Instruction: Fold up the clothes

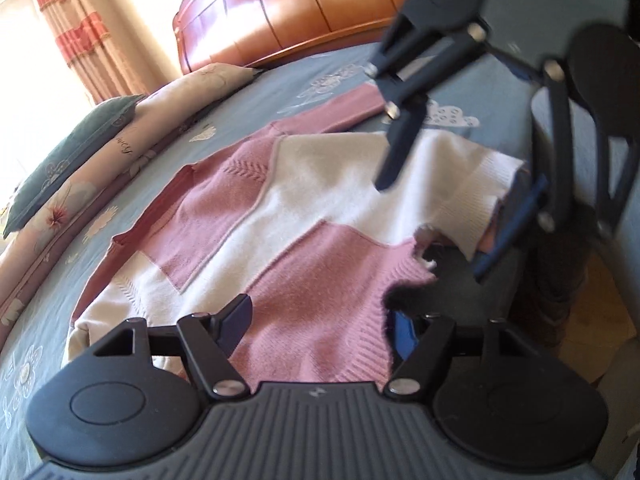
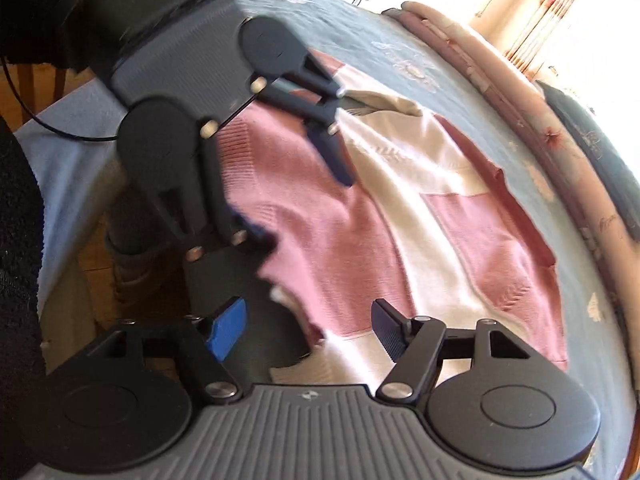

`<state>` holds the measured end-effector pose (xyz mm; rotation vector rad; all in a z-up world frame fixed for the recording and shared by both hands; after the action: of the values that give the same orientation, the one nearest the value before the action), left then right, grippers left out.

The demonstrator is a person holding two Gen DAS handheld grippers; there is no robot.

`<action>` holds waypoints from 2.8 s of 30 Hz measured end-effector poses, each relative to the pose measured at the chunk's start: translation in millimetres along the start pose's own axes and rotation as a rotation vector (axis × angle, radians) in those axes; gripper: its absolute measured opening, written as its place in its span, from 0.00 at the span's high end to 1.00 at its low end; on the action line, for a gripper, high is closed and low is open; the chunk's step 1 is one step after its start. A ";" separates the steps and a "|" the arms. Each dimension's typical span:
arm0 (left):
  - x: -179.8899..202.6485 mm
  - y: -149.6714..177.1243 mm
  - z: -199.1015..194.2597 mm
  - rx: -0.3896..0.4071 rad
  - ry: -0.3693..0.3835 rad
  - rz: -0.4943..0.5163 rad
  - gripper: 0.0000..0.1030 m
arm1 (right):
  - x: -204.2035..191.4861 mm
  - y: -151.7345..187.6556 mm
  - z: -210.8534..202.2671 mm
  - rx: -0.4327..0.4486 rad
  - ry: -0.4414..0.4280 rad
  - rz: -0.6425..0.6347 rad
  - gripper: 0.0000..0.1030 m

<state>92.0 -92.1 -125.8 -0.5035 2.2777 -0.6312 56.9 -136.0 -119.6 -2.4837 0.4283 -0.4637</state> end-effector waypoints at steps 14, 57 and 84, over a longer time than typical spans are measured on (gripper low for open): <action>6.6 21.1 -7.7 -0.016 -0.047 -0.001 0.30 | 10.3 -10.2 36.9 0.038 0.123 -0.042 0.94; 15.0 60.2 -88.1 -0.200 0.123 0.111 0.86 | -10.6 33.5 6.3 -0.147 -0.079 0.016 0.71; 67.6 -114.5 50.7 0.075 0.189 0.132 0.41 | 206.5 130.5 -14.9 0.132 0.039 1.216 0.59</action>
<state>102.5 -234.0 -128.3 -0.2634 2.4301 -0.7205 208.3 -327.5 -136.8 -1.6494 1.6690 -0.0145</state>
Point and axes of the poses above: each gripper's, at about its wrist camera, not at the fingertips, and z roughly the way its jaws point, x to its right, y to its underside, the point moved 10 cm from there along z, roughly the way its jaws point, and after that the axes turned 12 degrees about z, right-handed, at the moved point
